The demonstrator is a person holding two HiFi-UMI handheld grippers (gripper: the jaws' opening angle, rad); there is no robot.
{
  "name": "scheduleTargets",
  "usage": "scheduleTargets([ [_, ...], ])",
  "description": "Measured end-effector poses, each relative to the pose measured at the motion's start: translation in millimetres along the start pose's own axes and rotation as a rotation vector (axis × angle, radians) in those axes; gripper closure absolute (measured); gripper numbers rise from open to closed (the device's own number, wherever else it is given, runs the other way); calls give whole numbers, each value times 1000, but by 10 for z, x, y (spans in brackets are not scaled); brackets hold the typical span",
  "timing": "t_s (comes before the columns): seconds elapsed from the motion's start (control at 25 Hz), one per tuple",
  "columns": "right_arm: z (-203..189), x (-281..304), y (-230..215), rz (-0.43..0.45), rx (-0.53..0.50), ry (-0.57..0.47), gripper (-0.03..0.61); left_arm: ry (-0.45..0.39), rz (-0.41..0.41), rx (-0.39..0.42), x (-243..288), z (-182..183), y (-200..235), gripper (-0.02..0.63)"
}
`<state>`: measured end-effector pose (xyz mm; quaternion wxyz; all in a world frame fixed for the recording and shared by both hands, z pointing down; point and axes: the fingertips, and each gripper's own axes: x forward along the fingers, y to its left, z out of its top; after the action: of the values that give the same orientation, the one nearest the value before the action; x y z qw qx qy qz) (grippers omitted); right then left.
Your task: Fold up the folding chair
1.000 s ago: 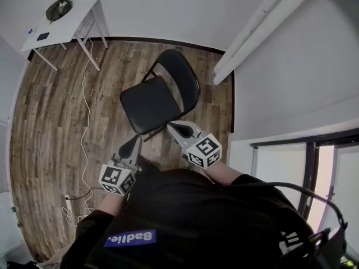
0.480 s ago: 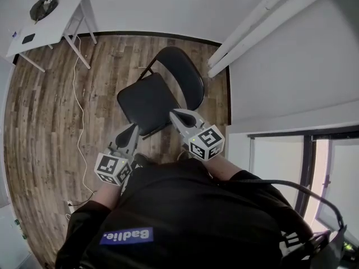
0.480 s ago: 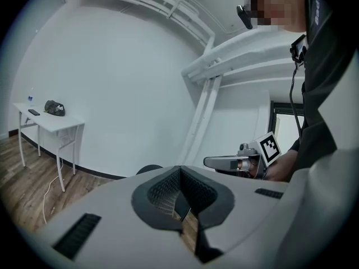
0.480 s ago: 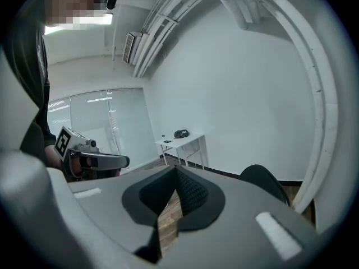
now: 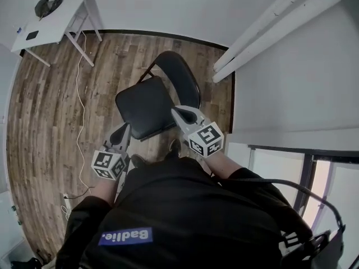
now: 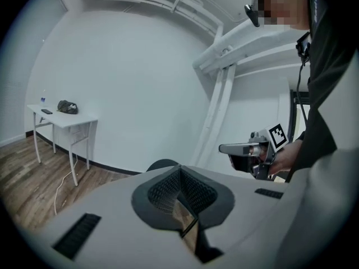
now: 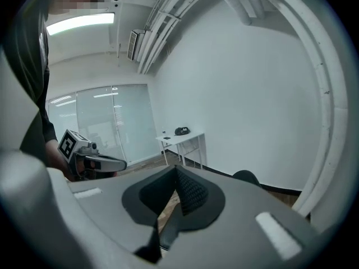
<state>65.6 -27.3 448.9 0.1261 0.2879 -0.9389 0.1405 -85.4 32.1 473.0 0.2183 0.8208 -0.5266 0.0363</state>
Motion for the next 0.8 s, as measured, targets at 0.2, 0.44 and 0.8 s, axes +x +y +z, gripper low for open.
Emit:
scheduleTargets([
  [0.2,-209,-95,-672,10,5,53,578,45,127,-55,283,-358,53,618],
  [0.44,-415,0,-1235,-14,18,108,578,42,206,-96,507,-452,253,618],
  [0.8,-773,168,-1812,-128,13,240,560,188,210,-257,560,-1298,1089,618],
])
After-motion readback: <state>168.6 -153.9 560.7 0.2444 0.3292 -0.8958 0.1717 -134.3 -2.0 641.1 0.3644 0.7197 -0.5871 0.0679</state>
